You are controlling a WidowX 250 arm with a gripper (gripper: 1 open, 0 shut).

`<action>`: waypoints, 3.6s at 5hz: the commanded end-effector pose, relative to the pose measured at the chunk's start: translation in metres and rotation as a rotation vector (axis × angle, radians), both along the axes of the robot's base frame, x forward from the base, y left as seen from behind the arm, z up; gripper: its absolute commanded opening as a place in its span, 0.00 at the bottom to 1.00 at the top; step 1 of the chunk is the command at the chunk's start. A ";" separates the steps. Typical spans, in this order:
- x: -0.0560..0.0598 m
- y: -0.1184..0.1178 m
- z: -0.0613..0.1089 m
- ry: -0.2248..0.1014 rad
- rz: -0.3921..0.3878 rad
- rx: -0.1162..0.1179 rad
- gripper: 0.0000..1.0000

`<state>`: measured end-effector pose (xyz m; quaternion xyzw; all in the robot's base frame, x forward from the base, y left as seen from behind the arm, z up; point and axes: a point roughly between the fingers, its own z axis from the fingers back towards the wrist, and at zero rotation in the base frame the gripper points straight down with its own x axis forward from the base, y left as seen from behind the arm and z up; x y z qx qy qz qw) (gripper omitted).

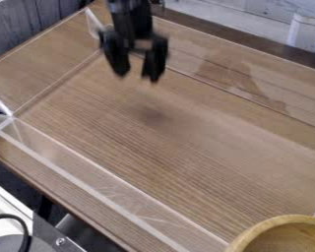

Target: Remove the green block from inside the brown bowl and put it on the table

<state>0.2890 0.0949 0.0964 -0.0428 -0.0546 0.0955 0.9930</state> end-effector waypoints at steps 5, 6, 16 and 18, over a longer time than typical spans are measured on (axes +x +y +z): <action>0.035 -0.001 -0.032 0.082 0.035 -0.013 0.00; 0.036 0.000 -0.043 0.113 0.030 0.030 0.00; 0.043 0.012 0.019 0.101 -0.058 0.058 0.00; 0.020 0.013 -0.006 0.160 -0.081 0.105 0.00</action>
